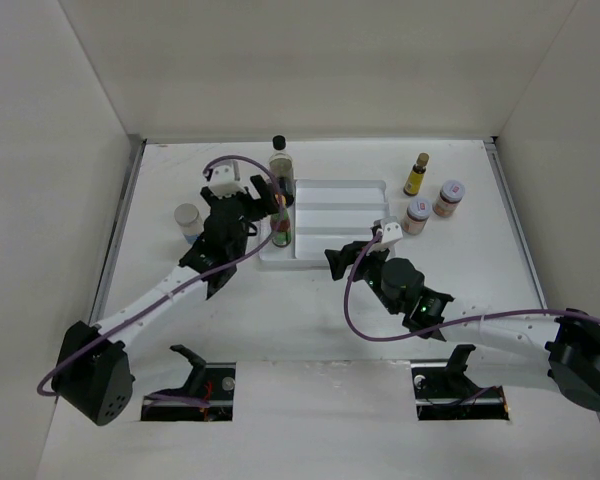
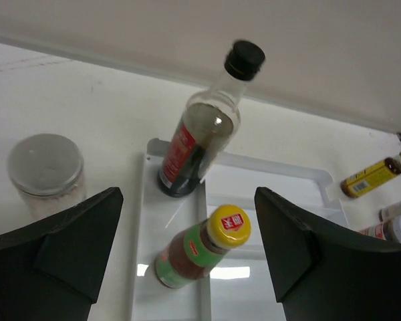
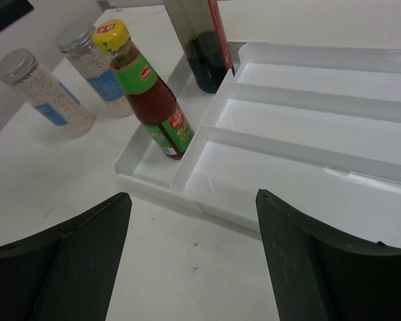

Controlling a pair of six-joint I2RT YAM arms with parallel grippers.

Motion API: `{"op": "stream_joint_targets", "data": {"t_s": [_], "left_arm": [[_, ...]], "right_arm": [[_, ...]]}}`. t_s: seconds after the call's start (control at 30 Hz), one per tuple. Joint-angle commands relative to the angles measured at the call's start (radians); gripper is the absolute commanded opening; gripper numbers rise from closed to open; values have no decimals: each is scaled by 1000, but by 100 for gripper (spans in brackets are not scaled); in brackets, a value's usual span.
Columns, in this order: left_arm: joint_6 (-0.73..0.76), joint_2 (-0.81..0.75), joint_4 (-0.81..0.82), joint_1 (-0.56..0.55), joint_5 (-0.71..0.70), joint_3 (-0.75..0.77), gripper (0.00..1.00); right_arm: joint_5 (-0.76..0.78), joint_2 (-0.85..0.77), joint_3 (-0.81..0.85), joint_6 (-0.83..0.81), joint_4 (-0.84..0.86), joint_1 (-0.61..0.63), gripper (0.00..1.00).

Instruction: Organize the condiment bottles

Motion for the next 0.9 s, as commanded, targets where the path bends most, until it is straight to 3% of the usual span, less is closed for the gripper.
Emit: {"op": "stream_joint_targets", "data": {"t_s": [0.0,0.23,0.87], "left_arm": [[-10,-44,-40,66,-30,42,79],[-49,134,-169,204,-8,141,79],[10,294,-148,256,-137,207,78]], "right_arm": [[12,-19,3,3,41,-6,82],[12,-19,3,5,39,-6,82],[12,-9,7,-1,42,-5,82]]}}
